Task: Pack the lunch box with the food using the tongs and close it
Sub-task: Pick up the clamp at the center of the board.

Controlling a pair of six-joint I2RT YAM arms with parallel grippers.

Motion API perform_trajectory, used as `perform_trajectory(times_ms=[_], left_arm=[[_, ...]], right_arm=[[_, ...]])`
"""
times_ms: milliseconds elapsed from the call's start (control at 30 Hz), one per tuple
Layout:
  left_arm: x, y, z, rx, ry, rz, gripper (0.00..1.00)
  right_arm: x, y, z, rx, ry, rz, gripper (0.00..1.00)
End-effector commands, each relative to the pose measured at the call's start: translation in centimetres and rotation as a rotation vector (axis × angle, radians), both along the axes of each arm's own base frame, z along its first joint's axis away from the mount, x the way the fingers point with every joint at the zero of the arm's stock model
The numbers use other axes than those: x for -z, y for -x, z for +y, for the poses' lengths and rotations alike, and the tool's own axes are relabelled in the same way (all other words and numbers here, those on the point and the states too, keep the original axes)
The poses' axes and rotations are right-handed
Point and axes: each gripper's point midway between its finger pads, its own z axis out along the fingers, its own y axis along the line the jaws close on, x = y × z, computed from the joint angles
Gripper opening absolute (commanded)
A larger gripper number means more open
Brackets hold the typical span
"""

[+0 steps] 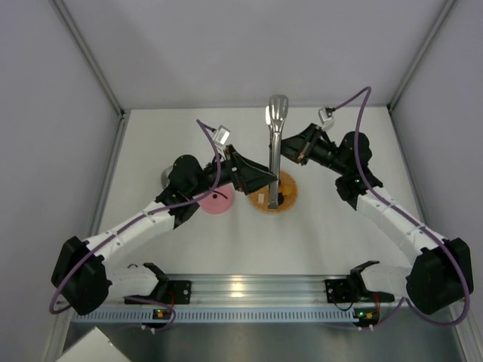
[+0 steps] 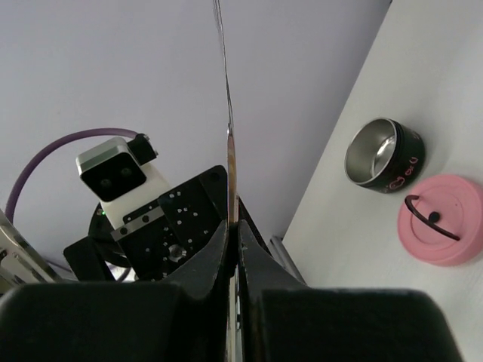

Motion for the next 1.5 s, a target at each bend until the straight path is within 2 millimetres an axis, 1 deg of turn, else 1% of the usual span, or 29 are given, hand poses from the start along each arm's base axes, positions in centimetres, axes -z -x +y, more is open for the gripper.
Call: perform_trajectory(times_ms=[0, 167, 200, 333, 500, 533, 733, 833, 867, 933, 967, 1000, 1133, 1367, 1467], left_arm=[[-3.3, 0.0, -0.4, 0.001, 0.088, -0.091, 0.99], [-3.5, 0.1, -0.9, 0.011, 0.106, -0.085, 0.99], [-3.6, 0.1, -1.0, 0.013, 0.113, -0.086, 0.99], [-3.8, 0.2, -1.3, 0.023, 0.123, -0.080, 0.99], [-4.1, 0.4, -1.4, 0.032, 0.147, -0.072, 0.99], [-4.5, 0.4, -1.3, 0.035, 0.162, -0.070, 0.99], [-4.9, 0.8, -1.8, 0.036, 0.192, -0.060, 0.99], [-5.2, 1.1, -1.8, 0.026, 0.214, -0.070, 0.99], [-5.4, 0.8, -1.7, 0.007, 0.226, -0.070, 0.99], [-5.6, 1.2, -1.8, 0.010, 0.239, -0.072, 0.99], [-5.8, 1.1, -1.7, 0.001, 0.248, -0.075, 0.99], [-5.9, 1.4, -1.9, 0.004, 0.254, -0.079, 0.99], [-5.7, 1.5, -1.8, -0.020, 0.264, -0.083, 0.97], [-5.1, 1.9, -2.2, -0.025, 0.254, -0.089, 0.90], [-5.0, 2.0, -2.2, -0.029, 0.250, -0.091, 0.85]], right_arm=[[-3.4, 1.1, 0.4, -0.036, -0.092, -0.130, 0.00], [-3.4, 1.4, 0.5, -0.055, -0.108, -0.152, 0.00], [-3.9, 1.6, 0.5, -0.065, -0.130, -0.171, 0.00], [-4.1, 2.0, 0.7, -0.094, -0.157, -0.198, 0.00], [-3.6, 2.0, 1.2, -0.100, -0.154, -0.212, 0.00], [-3.7, 2.0, 1.2, -0.101, -0.159, -0.221, 0.00], [-4.4, 1.7, 1.3, -0.067, -0.174, -0.246, 0.00], [-4.2, 1.4, 1.4, -0.056, -0.186, -0.233, 0.00], [-3.9, 1.2, 1.5, -0.053, -0.192, -0.216, 0.00], [-4.2, 1.3, 1.5, -0.049, -0.216, -0.224, 0.00], [-4.0, 1.3, 1.6, -0.055, -0.232, -0.206, 0.00], [-4.7, 1.4, 1.4, -0.048, -0.259, -0.228, 0.00], [-4.7, 1.2, 1.2, -0.030, -0.284, -0.206, 0.00], [-4.3, 0.9, 0.9, 0.002, -0.297, -0.190, 0.00], [-3.9, 0.7, 1.0, 0.008, -0.291, -0.180, 0.00]])
